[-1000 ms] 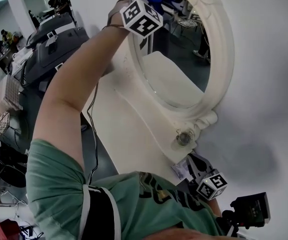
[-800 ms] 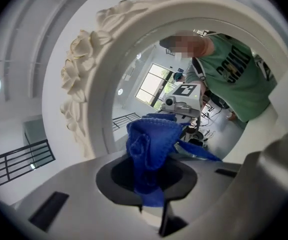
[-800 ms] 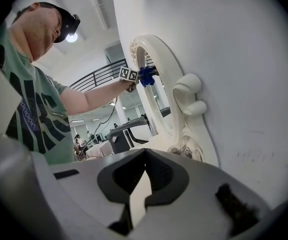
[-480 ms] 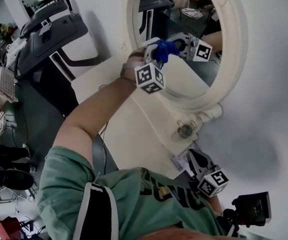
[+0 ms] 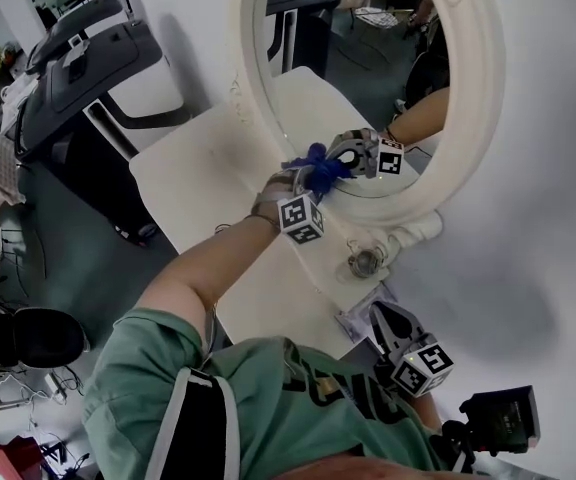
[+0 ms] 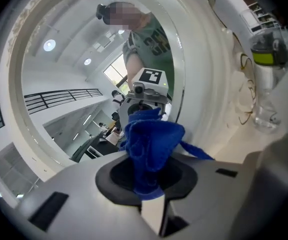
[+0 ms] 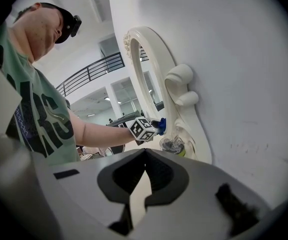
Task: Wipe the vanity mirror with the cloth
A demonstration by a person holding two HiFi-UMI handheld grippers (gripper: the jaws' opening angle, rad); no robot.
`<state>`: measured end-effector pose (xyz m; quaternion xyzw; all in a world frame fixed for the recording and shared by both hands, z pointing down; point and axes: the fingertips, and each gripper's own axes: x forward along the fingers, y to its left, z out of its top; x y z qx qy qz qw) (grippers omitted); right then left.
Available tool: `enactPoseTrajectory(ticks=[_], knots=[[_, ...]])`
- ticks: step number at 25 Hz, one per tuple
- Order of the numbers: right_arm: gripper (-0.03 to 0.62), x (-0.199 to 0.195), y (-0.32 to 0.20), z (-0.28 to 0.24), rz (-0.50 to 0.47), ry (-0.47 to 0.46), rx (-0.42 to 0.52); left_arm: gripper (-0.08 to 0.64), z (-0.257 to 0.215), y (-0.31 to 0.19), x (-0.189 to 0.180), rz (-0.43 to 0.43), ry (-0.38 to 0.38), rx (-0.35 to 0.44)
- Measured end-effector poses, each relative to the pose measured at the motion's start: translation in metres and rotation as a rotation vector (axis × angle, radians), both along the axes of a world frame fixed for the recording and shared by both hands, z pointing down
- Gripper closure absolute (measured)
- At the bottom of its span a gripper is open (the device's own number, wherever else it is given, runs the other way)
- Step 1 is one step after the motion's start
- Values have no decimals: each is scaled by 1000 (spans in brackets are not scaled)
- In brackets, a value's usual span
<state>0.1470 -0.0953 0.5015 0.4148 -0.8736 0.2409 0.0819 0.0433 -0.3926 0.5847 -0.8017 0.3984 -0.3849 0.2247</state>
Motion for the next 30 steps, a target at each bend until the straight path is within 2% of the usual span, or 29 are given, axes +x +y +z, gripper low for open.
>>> enactPoseTrajectory(ticks=[4,7,9,10,13,18,22,24,26,30], knots=[[580,-1,-4,0,-1,-5,11,480,1,-3,1,31,-17,-20],[580,-2,-7,-6,-6,-12,36,480,6,-1,0,56,-37,-86],[580,1,-8,-11,-1,-15,50,479,-4,1,-2,85,-35,-130],[580,2,-7,-13,3,-16,55,479,-18,-1,-5,94,-25,-126],[580,6,-7,-14,10,-18,67,479,-98,-22,-21,89,21,-9],[580,11,-11,-15,14,-29,89,477,-294,-64,-57,18,101,311],[580,11,-13,-16,8,-39,111,477,-432,-72,-73,-30,102,534],[580,12,-13,-16,7,-46,116,477,-473,-71,-70,-42,74,598],[580,13,-13,-15,7,-52,119,477,-494,-75,-65,-57,37,630],[580,17,-12,-14,10,-65,127,479,-497,-85,-55,-88,16,606]])
